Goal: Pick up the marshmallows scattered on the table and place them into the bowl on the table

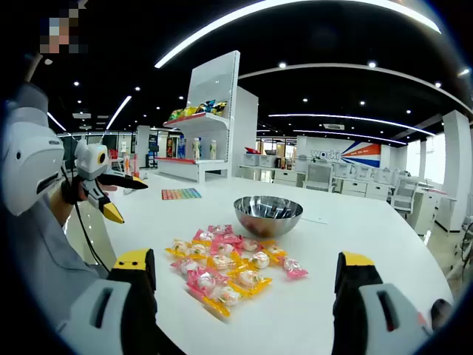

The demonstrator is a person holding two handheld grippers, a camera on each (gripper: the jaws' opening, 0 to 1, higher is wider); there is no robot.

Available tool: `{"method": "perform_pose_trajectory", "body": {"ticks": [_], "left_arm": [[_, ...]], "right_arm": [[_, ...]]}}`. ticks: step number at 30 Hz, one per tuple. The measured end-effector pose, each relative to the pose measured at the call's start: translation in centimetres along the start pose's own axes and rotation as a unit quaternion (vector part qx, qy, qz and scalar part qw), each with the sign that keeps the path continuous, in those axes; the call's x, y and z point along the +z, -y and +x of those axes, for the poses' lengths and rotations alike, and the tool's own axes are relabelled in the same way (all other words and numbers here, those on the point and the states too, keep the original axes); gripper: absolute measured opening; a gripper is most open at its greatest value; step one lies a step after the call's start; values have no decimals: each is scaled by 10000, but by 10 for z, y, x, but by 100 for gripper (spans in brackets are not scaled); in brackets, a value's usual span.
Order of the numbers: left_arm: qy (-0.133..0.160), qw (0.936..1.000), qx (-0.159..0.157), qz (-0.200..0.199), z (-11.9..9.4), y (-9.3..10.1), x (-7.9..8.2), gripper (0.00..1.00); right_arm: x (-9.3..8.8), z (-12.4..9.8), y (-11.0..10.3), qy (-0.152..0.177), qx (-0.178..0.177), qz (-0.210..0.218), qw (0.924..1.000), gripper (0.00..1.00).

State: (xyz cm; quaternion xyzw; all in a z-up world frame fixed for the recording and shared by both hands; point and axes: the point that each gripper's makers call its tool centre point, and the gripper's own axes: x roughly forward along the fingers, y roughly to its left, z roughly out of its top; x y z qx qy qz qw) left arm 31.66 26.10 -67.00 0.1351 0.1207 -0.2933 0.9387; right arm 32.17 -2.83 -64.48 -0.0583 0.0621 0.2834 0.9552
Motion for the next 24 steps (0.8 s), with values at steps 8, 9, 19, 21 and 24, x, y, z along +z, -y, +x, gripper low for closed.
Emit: {"method": "perform_pose_trajectory", "body": {"ticks": [8,9,19,21,24], "left_arm": [[46,9999,-40,94,0,3,3,96],[41,9999,-33,98,0,3,3,96],[-30,9999,-16,127,1,1,1,96],[-19,9999,-29,119,2,2,2,96],[-35,9999,-34,99,3,1,0,96]], "right_arm": [[2,-1,-3,66,94,73,9999,95],[2,-1,-4,73,116,84,9999,95],[2,1,-1,37,112,59,9999,97],[1,4,1,10,108,41,9999,97],[3,5,2,13,102,0,9999,97]]}}
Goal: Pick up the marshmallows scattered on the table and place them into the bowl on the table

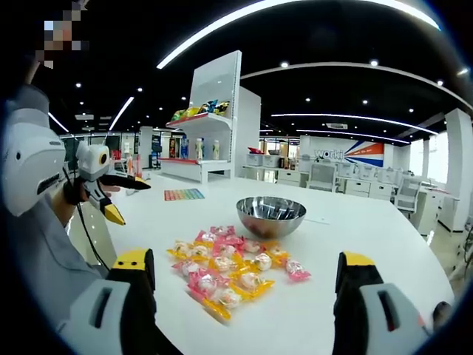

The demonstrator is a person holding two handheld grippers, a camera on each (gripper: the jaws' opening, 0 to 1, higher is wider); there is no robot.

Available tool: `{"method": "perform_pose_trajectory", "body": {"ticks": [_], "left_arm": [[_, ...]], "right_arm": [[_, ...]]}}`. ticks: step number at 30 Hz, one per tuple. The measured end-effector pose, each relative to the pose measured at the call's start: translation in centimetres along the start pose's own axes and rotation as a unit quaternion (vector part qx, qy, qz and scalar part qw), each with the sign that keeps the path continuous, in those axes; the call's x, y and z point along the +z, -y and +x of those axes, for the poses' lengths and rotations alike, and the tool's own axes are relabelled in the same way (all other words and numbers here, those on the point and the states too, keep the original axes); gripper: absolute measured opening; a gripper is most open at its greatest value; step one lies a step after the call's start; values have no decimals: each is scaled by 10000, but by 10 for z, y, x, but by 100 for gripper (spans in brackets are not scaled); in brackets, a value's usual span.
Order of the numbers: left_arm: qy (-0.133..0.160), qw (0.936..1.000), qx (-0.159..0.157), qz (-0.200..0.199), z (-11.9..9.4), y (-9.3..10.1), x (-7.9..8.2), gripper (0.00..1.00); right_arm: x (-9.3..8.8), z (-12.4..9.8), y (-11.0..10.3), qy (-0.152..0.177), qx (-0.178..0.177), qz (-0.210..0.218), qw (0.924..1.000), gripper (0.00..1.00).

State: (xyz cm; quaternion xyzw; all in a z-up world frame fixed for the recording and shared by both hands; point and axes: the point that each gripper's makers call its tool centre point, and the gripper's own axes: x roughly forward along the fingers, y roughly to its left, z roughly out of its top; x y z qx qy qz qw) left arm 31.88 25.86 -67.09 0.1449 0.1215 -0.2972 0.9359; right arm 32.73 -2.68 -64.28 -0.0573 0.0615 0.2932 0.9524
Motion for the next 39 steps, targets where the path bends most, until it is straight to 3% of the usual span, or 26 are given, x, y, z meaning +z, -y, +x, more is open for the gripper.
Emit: {"method": "perform_pose_trajectory", "body": {"ticks": [9,13,16,21,24,28,32,35,37,39], "left_arm": [[34,10000,2,16,4,0,3,96],[21,10000,38,25,3,-2,2,96],[20,10000,25,42,2,2,1,96],[21,10000,-2,11,1,4,-2,96],[22,10000,-14,-24,0,4,-4,96],[58,9999,-79,-30,0,7,-4,96],[60,9999,-107,-12,1,7,-5,96],[134,9997,-199,-19,1,10,-3,96],[161,9996,-220,-69,1,10,-2,96],[168,9996,-204,-92,1,8,-2,96]], "right_arm": [[14,18,12,84,1,-156,9998,97],[21,35,24,205,-13,-171,9996,97],[21,62,39,245,-23,-130,9996,96],[3,103,55,48,-66,-188,9998,86],[-18,125,63,-210,-5,-307,9993,79],[-48,152,78,-184,200,-250,9993,78],[-81,167,79,-264,713,68,9971,73],[-84,170,72,6,1118,563,9921,70],[-88,173,80,60,1050,719,9918,68],[-101,176,90,-152,859,554,9947,60]]}}
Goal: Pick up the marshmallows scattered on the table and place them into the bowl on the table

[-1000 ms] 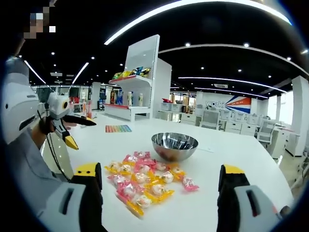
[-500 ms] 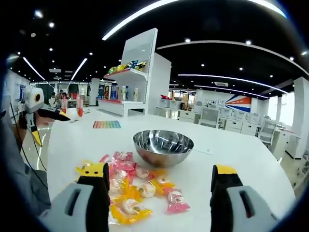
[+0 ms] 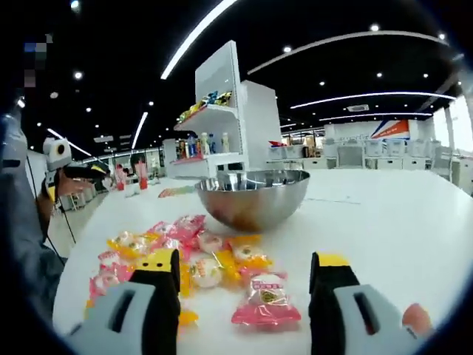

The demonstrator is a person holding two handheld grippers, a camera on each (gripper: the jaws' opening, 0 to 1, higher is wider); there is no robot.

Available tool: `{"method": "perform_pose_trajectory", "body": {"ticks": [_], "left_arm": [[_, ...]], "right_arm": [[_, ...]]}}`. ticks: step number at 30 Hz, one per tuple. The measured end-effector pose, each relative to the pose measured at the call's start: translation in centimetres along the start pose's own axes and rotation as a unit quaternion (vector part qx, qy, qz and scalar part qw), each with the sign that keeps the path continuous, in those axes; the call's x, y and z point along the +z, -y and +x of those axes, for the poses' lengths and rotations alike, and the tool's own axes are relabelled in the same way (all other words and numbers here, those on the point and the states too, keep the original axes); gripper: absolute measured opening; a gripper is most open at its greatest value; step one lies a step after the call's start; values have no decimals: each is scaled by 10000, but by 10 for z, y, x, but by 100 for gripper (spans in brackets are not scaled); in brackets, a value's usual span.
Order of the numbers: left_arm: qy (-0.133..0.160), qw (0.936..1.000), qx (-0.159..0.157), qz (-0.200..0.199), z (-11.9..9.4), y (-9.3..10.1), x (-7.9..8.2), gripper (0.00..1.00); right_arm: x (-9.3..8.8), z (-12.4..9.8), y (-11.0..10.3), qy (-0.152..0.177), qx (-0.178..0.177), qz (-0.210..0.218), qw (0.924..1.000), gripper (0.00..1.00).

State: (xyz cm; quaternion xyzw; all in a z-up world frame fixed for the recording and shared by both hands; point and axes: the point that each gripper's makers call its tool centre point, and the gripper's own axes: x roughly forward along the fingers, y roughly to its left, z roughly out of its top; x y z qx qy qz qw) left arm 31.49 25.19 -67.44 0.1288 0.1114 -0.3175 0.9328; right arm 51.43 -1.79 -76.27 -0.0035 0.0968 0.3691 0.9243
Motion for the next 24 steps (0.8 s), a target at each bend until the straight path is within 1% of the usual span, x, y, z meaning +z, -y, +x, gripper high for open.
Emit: {"method": "perform_pose_trajectory", "body": {"ticks": [1,2,4,5,7,9,12,13,17,21,22,24], "left_arm": [[-6,10000,12,-1,0,-1,0,96],[-19,10000,20,5,1,-1,-1,96],[-31,10000,-33,21,1,1,-1,96],[-26,10000,-53,6,2,2,-1,96],[-26,10000,-67,-6,2,2,-1,96],[-42,10000,-55,-3,3,1,-2,96],[-12,10000,-57,-27,4,1,-1,96],[3,10000,-45,-35,4,0,0,96],[-26,10000,-23,-20,4,-2,-1,96],[-26,10000,-12,13,5,-2,0,96],[-36,10000,-18,7,5,-2,-1,96],[-59,10000,-16,25,6,-2,-2,96]], "right_arm": [[-6,1,6,-109,-117,-135,9998,56],[-10,2,8,-184,-164,-243,9994,54],[-10,5,5,-165,-118,-166,9997,54],[-8,5,4,-136,-84,-127,9998,53],[-7,5,8,-115,-130,-101,9998,46],[-10,6,10,-193,-149,8,9997,42],[-10,8,9,-170,-97,58,9998,43],[-11,9,9,-170,-86,66,9998,42],[-26,12,7,-545,-123,-167,9983,38],[-28,12,4,-572,-101,-315,9978,35],[-27,13,-2,-579,-118,-329,9977,33],[-28,11,-6,-612,-151,-392,9972,31]]}}
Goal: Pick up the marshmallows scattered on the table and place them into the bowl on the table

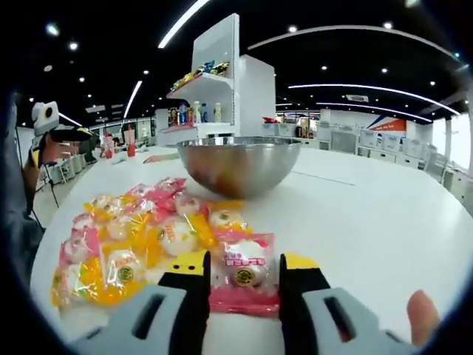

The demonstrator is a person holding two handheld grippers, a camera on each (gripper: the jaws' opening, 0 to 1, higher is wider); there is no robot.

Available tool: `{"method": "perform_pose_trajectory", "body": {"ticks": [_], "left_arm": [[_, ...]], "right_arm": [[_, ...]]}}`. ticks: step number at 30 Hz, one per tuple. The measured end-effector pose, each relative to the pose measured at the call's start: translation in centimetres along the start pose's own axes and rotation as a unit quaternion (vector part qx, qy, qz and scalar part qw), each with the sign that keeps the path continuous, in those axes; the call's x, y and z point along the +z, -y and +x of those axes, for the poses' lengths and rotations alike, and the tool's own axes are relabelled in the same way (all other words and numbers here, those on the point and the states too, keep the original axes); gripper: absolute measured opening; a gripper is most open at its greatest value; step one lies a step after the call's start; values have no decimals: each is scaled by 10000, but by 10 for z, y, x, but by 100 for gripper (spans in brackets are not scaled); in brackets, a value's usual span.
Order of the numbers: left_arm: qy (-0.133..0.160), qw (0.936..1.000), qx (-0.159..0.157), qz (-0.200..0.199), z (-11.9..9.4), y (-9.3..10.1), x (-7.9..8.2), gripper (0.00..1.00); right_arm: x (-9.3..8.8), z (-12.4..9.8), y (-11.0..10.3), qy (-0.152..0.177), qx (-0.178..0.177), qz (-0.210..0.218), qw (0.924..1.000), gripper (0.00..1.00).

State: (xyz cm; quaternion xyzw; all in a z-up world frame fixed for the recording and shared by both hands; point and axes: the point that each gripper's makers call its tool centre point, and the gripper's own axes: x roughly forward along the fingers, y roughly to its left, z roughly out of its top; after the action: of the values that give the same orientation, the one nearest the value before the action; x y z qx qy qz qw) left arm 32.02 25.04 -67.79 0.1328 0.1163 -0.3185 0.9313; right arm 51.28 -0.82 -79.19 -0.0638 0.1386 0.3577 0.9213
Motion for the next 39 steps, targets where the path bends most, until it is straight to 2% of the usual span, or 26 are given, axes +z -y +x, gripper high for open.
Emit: {"method": "perform_pose_trajectory", "body": {"ticks": [3,7,18,22,25,33,39], "left_arm": [[-6,10000,-15,4,0,0,-1,96],[-7,10000,-37,-7,0,1,-3,96],[9,10000,45,-4,-5,-2,-2,96],[-18,10000,71,-1,-6,-3,-3,96],[-21,10000,74,1,-6,-3,-3,96],[95,9997,163,120,-6,-9,5,96],[90,9998,165,109,-2,-11,7,96]], "right_arm": [[2,-3,-4,5,35,29,10000,23],[3,-8,-5,52,-20,59,10000,18],[5,-9,5,76,-62,49,9999,15],[12,-13,5,227,-93,63,9997,14],[21,-20,4,355,-149,110,9992,14],[76,-70,-20,924,-221,-161,9953,14],[102,-105,-44,1127,-150,-428,9926,14]]}}
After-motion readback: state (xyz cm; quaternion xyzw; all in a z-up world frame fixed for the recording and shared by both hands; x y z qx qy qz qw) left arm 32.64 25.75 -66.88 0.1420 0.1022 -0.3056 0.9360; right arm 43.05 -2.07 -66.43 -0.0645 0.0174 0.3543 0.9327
